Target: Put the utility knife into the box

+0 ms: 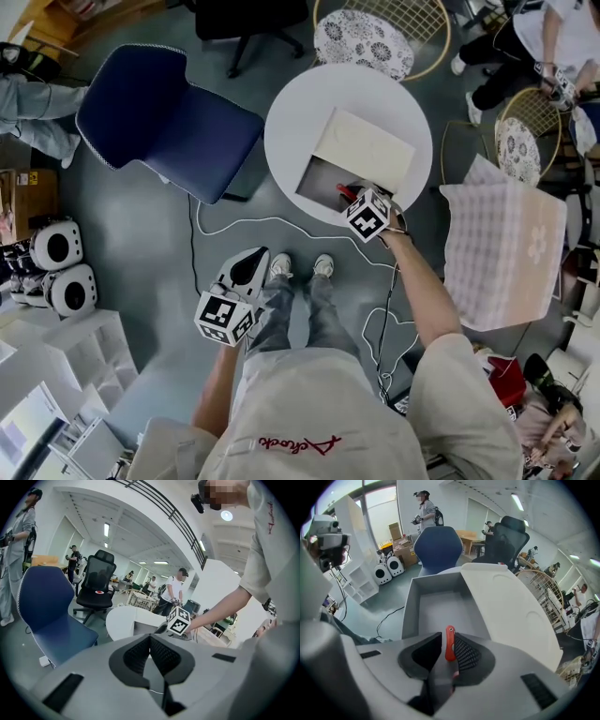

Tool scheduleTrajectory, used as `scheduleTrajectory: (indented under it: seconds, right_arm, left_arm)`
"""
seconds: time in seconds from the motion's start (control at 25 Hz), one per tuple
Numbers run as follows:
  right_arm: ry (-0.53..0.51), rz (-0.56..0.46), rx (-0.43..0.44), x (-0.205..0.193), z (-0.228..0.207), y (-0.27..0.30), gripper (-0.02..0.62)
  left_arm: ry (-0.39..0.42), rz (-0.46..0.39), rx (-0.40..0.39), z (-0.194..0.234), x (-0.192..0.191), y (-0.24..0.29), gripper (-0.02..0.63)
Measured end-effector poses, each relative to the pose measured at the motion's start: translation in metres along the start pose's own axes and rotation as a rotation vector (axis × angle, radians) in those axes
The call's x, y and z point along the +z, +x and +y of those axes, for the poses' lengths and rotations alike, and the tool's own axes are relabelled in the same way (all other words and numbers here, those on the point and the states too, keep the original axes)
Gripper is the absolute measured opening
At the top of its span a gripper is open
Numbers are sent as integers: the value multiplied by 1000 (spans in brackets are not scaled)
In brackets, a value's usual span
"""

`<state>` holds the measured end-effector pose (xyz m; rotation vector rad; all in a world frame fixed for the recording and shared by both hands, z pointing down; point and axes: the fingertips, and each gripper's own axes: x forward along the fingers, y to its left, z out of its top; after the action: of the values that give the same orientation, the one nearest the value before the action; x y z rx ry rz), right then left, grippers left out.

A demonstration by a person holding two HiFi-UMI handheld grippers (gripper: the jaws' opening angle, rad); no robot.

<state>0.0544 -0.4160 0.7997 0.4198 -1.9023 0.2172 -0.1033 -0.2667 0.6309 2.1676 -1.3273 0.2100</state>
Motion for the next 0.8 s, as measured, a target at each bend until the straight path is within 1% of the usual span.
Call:
scheduleTrajectory:
  seconds: [0.08, 0.24, 0.36, 0.52, 0.68, 0.8]
  right_arm:
    - [9, -22, -24, 4, -1, -7, 67]
    - [12, -45, -63, 6, 0, -21, 32]
    - [13, -57, -94, 7, 1, -31, 17]
    - [21, -75, -140, 7, 5, -48, 17]
    - [80, -141, -210, 23, -1, -74, 17]
    - [169, -219, -244, 37, 4, -100, 17]
  left_arm:
    - [4, -1, -6, -2, 0, -2, 11]
    - [21, -13, -26, -8, 4, -4, 12]
    - [37, -25, -39, -11, 10, -6, 12]
    - [58, -39, -58, -16, 17, -11, 12]
    - [91, -74, -83, -16, 32, -14, 11]
    - [110, -85, -107, -21, 38, -23, 11]
